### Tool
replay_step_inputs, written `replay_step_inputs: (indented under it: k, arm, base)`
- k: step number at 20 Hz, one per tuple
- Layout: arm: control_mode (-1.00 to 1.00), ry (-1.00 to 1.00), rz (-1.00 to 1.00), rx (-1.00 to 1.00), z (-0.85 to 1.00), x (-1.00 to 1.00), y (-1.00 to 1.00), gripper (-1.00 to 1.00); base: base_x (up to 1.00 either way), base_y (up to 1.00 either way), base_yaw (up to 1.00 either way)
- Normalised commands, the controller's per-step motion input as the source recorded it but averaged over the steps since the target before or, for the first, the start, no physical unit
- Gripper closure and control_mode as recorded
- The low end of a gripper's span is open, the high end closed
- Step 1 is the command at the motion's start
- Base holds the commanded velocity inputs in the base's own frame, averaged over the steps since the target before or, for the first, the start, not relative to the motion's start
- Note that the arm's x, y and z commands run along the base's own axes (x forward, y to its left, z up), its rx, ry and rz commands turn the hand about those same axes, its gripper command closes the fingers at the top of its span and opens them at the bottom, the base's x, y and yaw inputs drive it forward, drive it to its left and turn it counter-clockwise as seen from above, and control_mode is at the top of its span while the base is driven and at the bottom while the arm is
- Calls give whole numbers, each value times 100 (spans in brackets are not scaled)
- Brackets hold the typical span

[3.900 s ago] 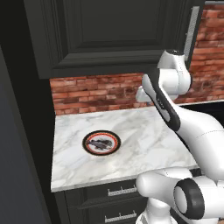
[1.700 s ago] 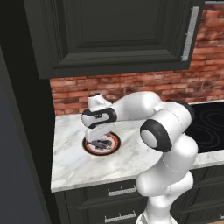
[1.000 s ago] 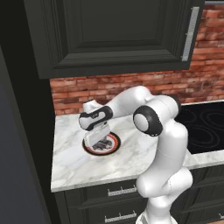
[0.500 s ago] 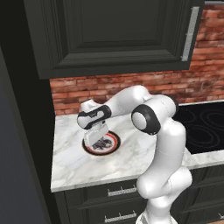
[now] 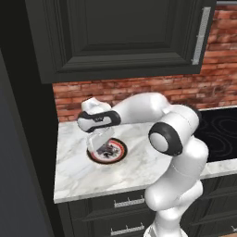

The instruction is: Place the fish on the counter behind the older fish on the same shelf of the fridge to maintain FIFO order. Close the fridge door when finished.

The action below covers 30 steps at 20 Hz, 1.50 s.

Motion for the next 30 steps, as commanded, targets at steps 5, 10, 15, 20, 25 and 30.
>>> replay_step_inputs:
  k: [5, 10, 15, 20, 25, 30]
  arm:
    - [-100, -9, 0, 5, 74, -82, -3, 100]
    - [-100, -5, 0, 13, 50, -94, -41, 100]
    - [-100, 0, -1, 14, 73, -57, -70, 100]
    - [-100, 0, -8, 14, 64, -34, -93, 100]
    - [-100, 4, -11, 6, 9, -9, -33, 100]
    - [-100, 5, -1, 3, -18, -5, -33, 100]
  base:
    - [0, 0, 0]
    - [0, 0, 0]
    - [0, 0, 0]
    - [0, 0, 0]
    - [0, 0, 0]
    - [0, 0, 0]
